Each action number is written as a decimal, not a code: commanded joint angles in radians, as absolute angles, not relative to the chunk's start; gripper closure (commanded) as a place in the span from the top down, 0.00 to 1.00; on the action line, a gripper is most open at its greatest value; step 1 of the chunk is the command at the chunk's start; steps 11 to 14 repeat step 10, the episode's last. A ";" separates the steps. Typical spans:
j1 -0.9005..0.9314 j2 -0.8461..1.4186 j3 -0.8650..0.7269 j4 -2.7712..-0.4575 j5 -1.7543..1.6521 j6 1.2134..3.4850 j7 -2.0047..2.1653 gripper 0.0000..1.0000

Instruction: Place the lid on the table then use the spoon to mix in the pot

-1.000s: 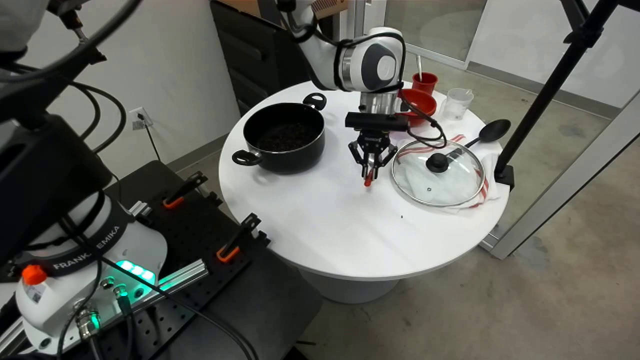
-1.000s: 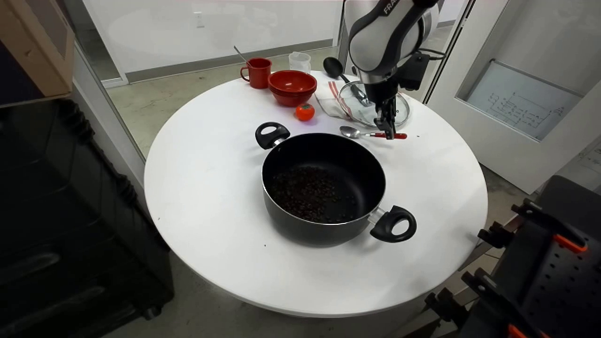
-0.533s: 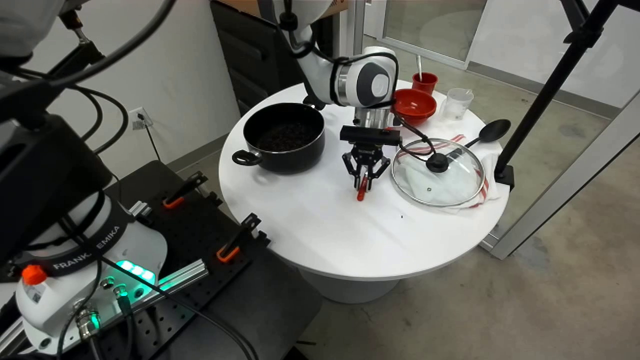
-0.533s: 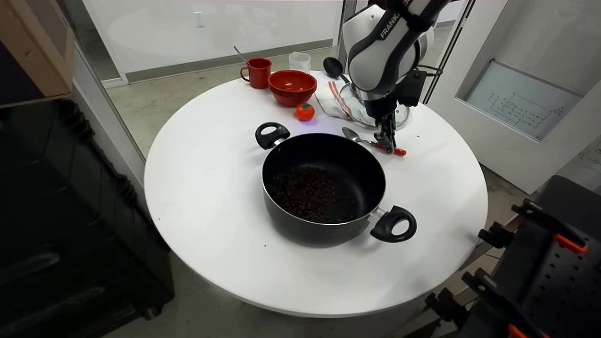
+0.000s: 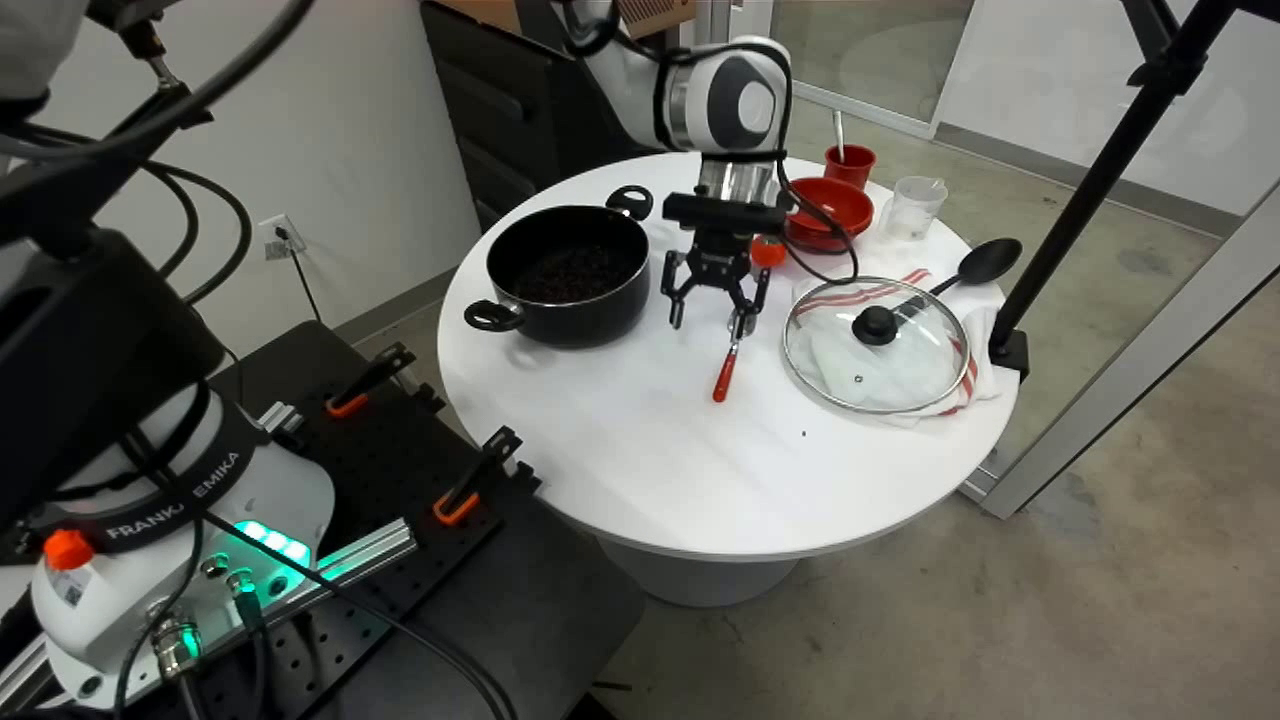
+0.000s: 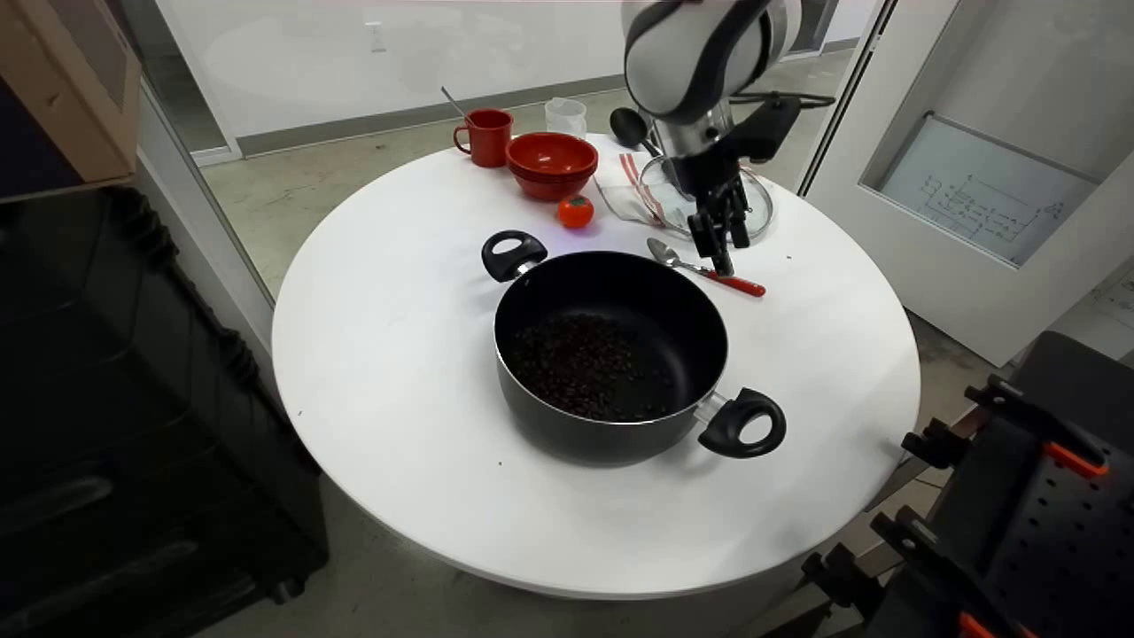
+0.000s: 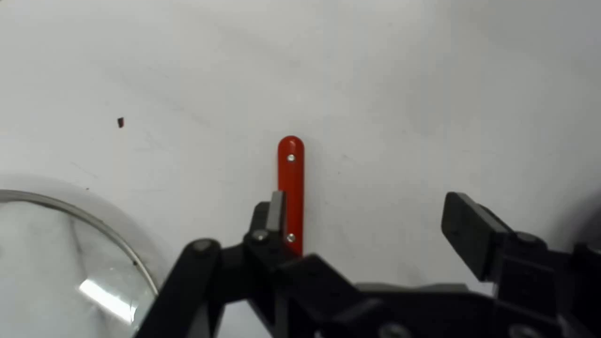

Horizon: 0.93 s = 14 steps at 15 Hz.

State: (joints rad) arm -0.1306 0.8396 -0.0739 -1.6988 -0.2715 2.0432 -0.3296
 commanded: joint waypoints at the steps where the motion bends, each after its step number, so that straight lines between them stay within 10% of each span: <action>1: -0.099 0.698 -0.048 -1.690 -0.218 1.942 -0.256 1.00; 14: -0.061 0.588 -0.025 -1.646 -0.183 1.954 -0.198 1.00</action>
